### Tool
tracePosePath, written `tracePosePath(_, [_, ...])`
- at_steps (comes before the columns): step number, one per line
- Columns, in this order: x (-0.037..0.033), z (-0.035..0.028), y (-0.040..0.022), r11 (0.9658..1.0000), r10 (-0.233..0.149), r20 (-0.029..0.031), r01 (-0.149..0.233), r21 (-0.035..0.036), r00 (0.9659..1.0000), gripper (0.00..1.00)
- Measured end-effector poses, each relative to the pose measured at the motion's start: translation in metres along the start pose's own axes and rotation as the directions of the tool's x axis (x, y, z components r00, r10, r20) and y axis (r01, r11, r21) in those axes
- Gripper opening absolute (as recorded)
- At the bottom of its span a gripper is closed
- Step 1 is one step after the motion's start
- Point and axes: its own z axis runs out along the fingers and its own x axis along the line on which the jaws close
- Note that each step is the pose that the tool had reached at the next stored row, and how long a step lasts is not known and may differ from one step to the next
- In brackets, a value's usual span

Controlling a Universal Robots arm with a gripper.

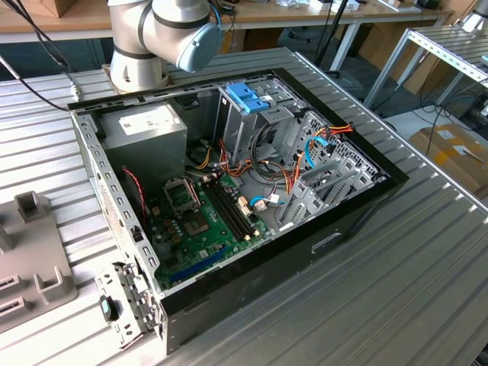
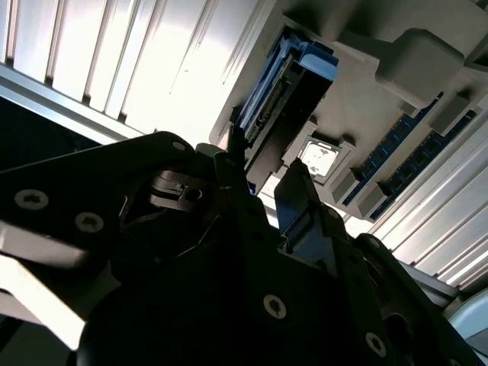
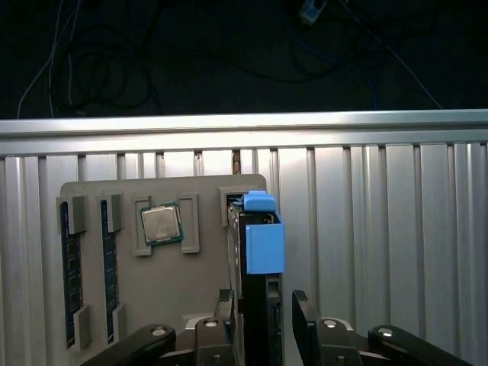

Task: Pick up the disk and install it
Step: 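Pick up the disk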

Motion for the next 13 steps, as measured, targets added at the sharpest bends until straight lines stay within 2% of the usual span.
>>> tracePosePath(3, [0.0001,0.0009,0.0,1.0,0.0,0.0002,0.0,0.0004,1.0,0.44])
tracePosePath(9, [0.0006,0.0176,-0.0003,1.0,0.0,0.0,0.0,0.0,1.0,0.44])
tracePosePath(13, [0.0009,0.0252,-0.0005,1.0,0.0,-0.0008,0.0,0.0001,1.0,0.44])
